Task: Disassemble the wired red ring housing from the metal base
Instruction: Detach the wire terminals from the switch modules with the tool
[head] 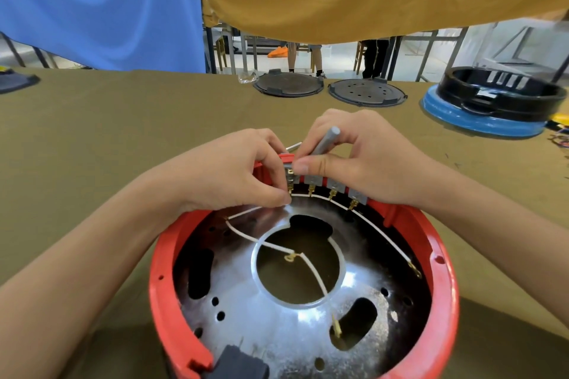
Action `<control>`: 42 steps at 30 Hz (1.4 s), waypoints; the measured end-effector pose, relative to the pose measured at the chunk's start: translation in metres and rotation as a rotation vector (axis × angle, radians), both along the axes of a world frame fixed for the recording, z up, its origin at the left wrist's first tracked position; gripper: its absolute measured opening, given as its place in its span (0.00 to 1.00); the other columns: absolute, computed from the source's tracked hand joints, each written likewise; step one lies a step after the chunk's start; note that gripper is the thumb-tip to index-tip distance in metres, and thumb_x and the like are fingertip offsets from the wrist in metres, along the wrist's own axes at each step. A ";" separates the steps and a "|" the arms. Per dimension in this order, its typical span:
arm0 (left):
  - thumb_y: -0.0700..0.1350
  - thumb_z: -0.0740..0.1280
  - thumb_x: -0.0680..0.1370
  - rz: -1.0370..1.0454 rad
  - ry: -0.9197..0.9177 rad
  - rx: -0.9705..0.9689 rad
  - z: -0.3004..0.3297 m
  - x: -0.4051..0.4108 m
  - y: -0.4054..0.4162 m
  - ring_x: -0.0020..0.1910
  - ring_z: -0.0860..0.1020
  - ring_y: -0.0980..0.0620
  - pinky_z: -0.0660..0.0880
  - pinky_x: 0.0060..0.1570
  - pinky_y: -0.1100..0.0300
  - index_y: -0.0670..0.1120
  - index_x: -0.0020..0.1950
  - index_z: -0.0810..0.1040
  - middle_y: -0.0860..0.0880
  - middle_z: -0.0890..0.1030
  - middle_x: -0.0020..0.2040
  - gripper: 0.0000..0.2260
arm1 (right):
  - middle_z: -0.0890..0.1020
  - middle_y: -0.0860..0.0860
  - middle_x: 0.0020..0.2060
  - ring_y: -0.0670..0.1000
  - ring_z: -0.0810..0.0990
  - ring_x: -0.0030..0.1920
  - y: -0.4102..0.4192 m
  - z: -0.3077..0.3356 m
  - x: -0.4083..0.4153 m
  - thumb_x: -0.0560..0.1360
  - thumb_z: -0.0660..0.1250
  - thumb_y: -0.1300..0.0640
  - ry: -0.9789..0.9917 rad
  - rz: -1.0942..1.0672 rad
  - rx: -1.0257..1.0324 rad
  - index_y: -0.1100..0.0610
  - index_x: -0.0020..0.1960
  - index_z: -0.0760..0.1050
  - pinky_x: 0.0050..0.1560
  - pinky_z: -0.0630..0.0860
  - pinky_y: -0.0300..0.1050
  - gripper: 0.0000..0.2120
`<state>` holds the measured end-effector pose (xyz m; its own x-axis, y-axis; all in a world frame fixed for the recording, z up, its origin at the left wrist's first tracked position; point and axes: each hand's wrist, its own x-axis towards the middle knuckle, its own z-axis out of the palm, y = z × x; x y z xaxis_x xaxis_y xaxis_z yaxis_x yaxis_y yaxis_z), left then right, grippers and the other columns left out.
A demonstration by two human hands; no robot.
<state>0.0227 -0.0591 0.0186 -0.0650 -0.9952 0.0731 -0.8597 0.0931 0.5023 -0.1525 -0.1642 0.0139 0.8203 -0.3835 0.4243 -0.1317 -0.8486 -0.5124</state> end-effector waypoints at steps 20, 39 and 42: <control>0.47 0.76 0.70 -0.003 0.024 -0.015 -0.001 0.000 -0.001 0.53 0.76 0.62 0.71 0.60 0.56 0.55 0.35 0.85 0.59 0.76 0.53 0.04 | 0.86 0.50 0.40 0.46 0.84 0.41 -0.004 0.000 0.003 0.81 0.63 0.48 0.031 -0.024 0.460 0.53 0.42 0.83 0.44 0.76 0.33 0.15; 0.48 0.77 0.70 -0.033 -0.030 -0.034 -0.003 0.001 -0.003 0.48 0.75 0.60 0.71 0.52 0.62 0.56 0.36 0.85 0.59 0.72 0.47 0.04 | 0.82 0.55 0.41 0.53 0.81 0.44 -0.002 -0.002 0.004 0.80 0.64 0.48 0.024 0.005 0.280 0.55 0.42 0.83 0.50 0.77 0.44 0.15; 0.49 0.77 0.70 -0.024 -0.032 -0.036 -0.004 0.001 -0.003 0.49 0.75 0.61 0.70 0.52 0.63 0.56 0.36 0.85 0.59 0.73 0.49 0.04 | 0.85 0.48 0.38 0.48 0.84 0.41 -0.001 -0.001 0.000 0.80 0.63 0.51 -0.060 0.055 0.387 0.56 0.43 0.83 0.45 0.78 0.35 0.14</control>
<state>0.0241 -0.0618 0.0148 -0.0913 -0.9901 0.1066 -0.8728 0.1311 0.4701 -0.1523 -0.1657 0.0125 0.8219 -0.4809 0.3053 -0.0515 -0.5965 -0.8010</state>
